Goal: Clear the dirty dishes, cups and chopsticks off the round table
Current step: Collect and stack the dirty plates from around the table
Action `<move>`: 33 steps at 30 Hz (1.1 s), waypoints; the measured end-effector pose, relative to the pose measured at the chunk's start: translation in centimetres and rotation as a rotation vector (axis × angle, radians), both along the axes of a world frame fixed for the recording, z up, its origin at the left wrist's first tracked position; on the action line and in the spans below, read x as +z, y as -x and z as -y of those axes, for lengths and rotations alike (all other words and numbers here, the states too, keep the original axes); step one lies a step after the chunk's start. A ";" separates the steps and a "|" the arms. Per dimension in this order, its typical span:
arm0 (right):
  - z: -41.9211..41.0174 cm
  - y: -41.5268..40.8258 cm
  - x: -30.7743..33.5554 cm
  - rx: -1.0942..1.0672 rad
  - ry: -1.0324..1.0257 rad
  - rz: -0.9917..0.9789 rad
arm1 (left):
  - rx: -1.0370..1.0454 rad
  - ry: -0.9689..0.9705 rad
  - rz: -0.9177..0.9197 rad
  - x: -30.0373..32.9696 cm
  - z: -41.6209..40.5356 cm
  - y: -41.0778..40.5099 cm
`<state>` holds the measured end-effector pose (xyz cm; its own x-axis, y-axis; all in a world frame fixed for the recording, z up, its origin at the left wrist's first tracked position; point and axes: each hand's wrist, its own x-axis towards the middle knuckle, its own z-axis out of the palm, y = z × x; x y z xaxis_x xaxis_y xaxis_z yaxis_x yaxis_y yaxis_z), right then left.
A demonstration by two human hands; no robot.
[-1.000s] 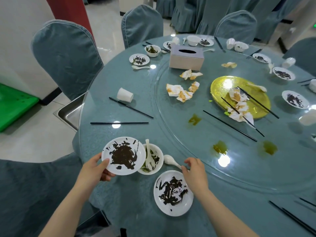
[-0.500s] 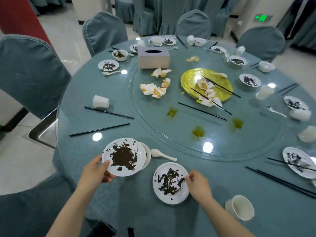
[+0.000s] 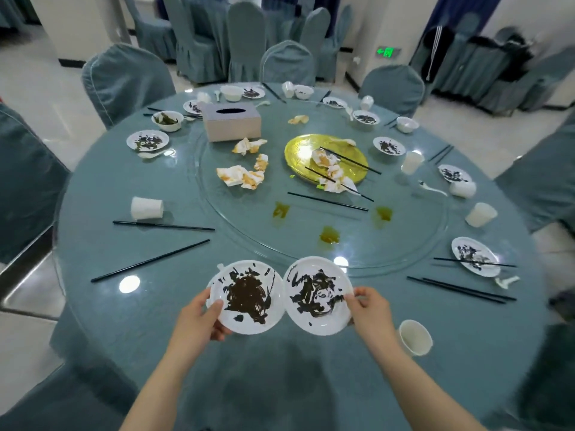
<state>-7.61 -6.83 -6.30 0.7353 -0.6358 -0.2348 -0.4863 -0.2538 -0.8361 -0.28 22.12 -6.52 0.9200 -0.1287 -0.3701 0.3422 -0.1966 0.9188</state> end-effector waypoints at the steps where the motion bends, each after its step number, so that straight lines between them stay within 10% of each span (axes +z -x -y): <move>1: -0.6 0.0 0.3 -0.008 -0.006 0.010 | -0.032 0.010 0.001 0.1 0.4 0.0; 33: 4.6 24.8 4.8 -0.499 -0.100 0.253 | -0.856 0.097 0.147 5.8 21.7 14.4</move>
